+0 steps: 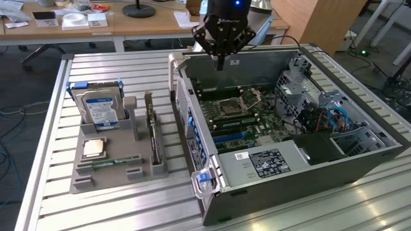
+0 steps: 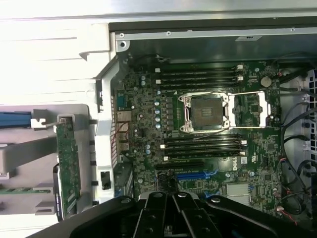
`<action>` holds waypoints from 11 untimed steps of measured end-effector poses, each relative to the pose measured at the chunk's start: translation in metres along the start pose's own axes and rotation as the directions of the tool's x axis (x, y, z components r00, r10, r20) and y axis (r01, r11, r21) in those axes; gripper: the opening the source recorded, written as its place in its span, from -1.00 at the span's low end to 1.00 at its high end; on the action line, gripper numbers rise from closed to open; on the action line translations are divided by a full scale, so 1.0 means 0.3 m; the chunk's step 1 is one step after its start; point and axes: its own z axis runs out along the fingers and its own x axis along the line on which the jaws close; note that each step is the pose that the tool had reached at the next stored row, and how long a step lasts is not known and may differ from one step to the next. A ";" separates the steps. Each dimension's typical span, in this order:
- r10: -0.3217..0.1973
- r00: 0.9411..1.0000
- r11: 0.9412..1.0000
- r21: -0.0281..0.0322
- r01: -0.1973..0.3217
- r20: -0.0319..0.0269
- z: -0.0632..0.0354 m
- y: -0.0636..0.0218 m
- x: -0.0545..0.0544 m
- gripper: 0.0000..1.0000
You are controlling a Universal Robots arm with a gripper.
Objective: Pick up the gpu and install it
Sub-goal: 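Reach for the gpu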
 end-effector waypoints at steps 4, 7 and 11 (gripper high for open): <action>0.000 1.000 1.000 0.000 0.000 0.000 -0.001 -0.003 0.034 -0.79; 0.000 1.000 1.000 0.000 0.000 0.000 -0.001 -0.004 0.058 -0.79; 0.000 1.000 1.000 0.000 0.000 0.000 -0.003 -0.007 0.101 -0.79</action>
